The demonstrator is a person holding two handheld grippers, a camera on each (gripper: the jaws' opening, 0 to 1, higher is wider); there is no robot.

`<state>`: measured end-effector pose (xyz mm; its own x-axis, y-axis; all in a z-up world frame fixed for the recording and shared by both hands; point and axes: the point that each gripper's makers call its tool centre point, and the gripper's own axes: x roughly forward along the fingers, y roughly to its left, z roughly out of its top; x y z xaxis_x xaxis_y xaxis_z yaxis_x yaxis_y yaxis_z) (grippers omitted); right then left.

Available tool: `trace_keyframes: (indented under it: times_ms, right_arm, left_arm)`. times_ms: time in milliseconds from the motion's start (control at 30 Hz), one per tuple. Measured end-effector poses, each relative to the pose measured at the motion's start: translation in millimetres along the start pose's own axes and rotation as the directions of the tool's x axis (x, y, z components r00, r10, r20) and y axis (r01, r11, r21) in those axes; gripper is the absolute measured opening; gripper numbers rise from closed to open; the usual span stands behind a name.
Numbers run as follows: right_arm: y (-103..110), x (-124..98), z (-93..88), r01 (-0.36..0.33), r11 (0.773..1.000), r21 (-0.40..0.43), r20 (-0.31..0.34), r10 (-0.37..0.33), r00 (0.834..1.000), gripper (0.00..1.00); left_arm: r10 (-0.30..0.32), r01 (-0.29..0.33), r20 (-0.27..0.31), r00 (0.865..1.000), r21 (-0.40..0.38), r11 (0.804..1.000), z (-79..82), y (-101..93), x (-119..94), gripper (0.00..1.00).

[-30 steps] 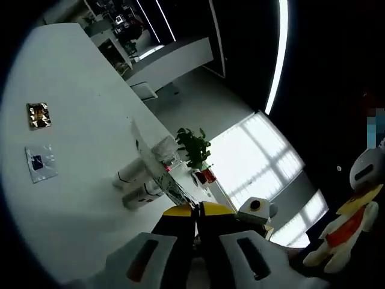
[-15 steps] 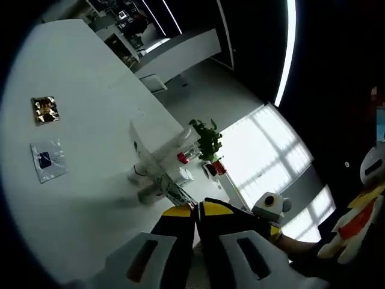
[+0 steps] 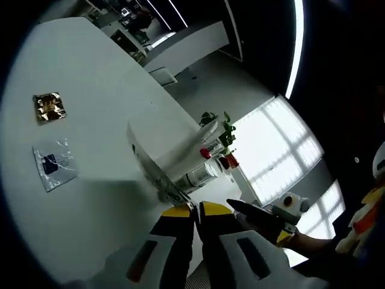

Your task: Arrange the skincare products in the storage area until every visible bottle or jar stands upright without overlapping.

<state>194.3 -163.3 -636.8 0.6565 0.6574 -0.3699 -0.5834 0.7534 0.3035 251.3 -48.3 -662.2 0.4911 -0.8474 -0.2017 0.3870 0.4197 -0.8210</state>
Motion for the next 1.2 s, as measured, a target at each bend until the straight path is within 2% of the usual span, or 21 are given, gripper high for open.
trace_keyframes:
  times_ms: [200, 433, 633, 700, 800, 933, 1000, 1033, 1100, 1200]
  right_arm:
    - [-7, -1, -3.2, 0.030, 1.000, 0.003, -0.006, -0.030, 1.000, 0.99]
    - [-5, 1, -6.5, 0.028, 1.000, 0.000, -0.022, -0.028, 0.999, 0.99]
    - [-7, 0, -6.6, 0.033, 0.999, 0.006, -0.021, -0.033, 0.999, 0.99]
    - [-7, 0, -7.0, 0.033, 0.999, 0.009, -0.023, -0.033, 0.999, 0.99]
    - [-7, 1, -7.4, 0.031, 0.999, 0.007, -0.026, -0.031, 0.999, 0.99]
    - [-6, 1, -7.4, 0.031, 0.999, 0.008, -0.028, -0.031, 0.999, 0.99]
    - [-6, 1, -7.3, 0.033, 0.999, 0.007, -0.028, -0.033, 0.999, 0.98]
    - [-6, 1, -7.3, 0.033, 0.999, 0.007, -0.028, -0.033, 0.999, 0.98]
    - [-7, 1, -7.6, 0.033, 0.999, 0.009, -0.029, -0.033, 0.999, 0.99]
    - [-6, 1, -7.6, 0.035, 0.999, 0.012, -0.029, -0.034, 0.999, 0.98]
  left_arm:
    - [0.020, -0.020, -0.027, 0.999, 0.018, 1.000, -4.9, 11.3, 7, 0.00]
    - [0.054, -0.052, -0.057, 0.997, 0.039, 0.998, -13.4, 25.6, 13, 0.00]
    - [0.190, -0.178, -0.111, 0.975, 0.111, 0.978, -25.1, 56.9, 10, 0.00]
    - [0.191, -0.176, -0.115, 0.975, 0.128, 0.976, -27.3, 55.9, 12, 0.00]
    - [0.229, -0.203, -0.129, 0.965, 0.186, 0.961, -30.5, 61.8, 12, 0.00]
    - [0.296, -0.241, -0.153, 0.943, 0.300, 0.923, -30.7, 75.7, 10, 0.01]
    - [0.330, -0.251, -0.169, 0.929, 0.368, 0.896, -29.0, 84.3, 7, 0.02]
    - [0.346, -0.254, -0.171, 0.922, 0.407, 0.877, -31.4, 83.2, 9, 0.03]
    - [0.382, -0.250, -0.172, 0.908, 0.508, 0.824, -30.6, 88.6, 10, 0.05]
    - [0.408, -0.239, -0.177, 0.895, 0.583, 0.777, -28.9, 87.5, 10, 0.10]
